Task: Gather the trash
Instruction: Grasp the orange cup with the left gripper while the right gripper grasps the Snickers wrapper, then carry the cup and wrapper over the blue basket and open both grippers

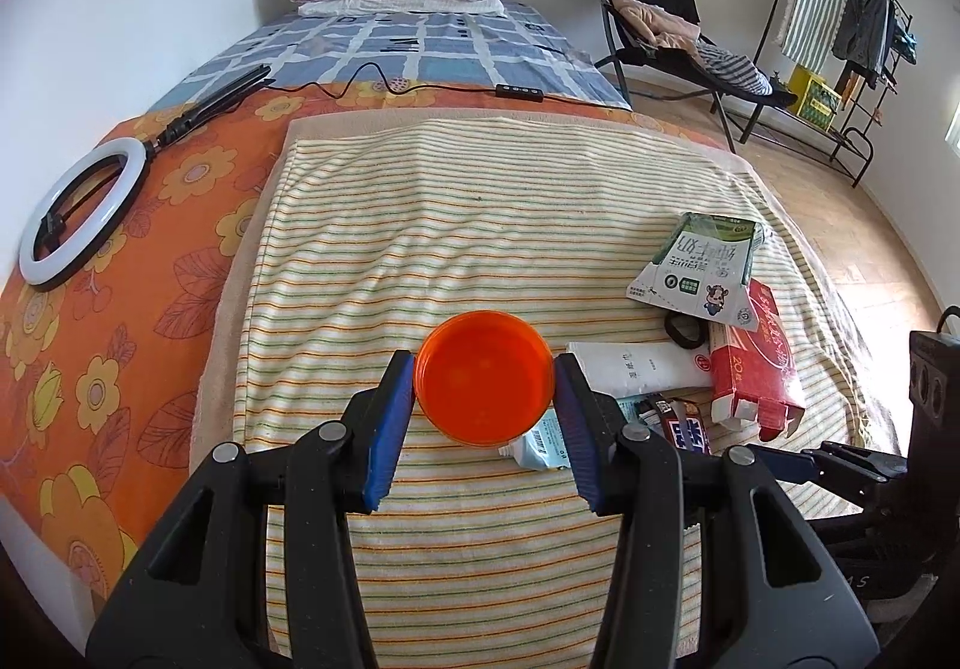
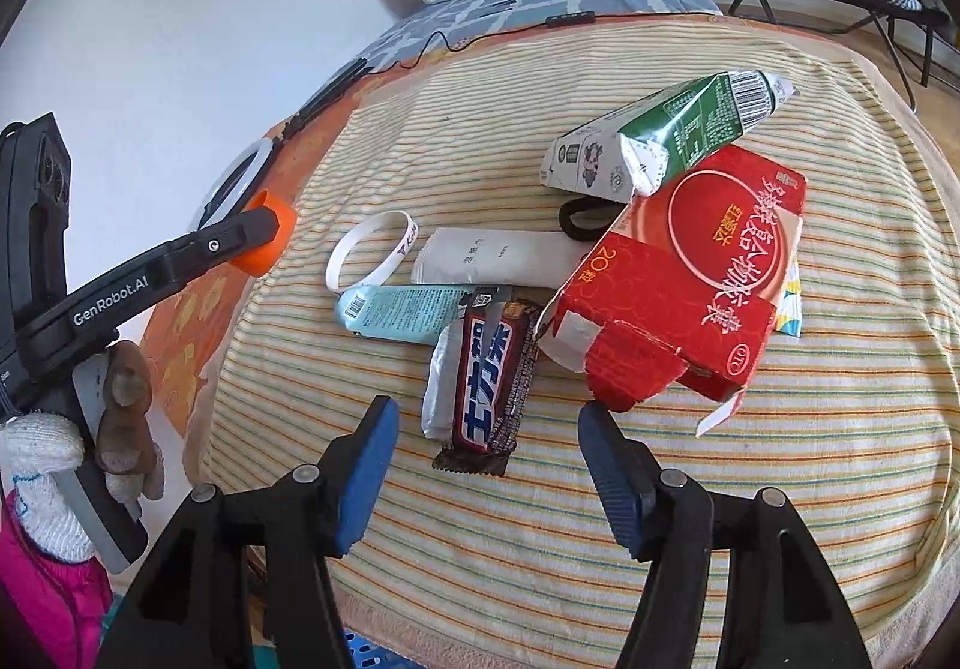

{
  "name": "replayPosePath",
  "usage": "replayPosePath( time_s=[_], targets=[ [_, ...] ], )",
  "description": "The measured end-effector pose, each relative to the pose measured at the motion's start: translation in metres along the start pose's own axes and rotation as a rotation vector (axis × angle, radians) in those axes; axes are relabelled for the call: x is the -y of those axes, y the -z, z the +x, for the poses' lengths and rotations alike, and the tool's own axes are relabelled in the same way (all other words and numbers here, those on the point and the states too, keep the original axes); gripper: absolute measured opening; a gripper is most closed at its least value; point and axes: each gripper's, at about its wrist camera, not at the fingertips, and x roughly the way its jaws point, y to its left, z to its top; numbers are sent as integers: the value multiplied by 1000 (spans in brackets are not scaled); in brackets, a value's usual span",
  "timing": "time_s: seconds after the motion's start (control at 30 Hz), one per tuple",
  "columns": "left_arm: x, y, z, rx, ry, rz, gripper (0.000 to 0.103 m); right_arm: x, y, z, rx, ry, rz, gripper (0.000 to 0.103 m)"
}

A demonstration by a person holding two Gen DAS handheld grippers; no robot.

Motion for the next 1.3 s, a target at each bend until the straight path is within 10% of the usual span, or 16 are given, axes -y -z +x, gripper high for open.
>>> replayPosePath(
  time_s=[0.2,0.27,0.4,1.3],
  targets=[
    [-9,3,-7,3,-6,1,47,-10,-4,30,-21,47,-25,55],
    [-12,4,-9,4,-6,2,47,-15,-5,33,-23,80,-62,27],
    [-14,6,-13,5,-6,7,47,-13,-3,29,-21,71,-59,13],
    [68,129,-93,-69,166,172,47,-35,102,-95,54,43,-200,12]
  ],
)
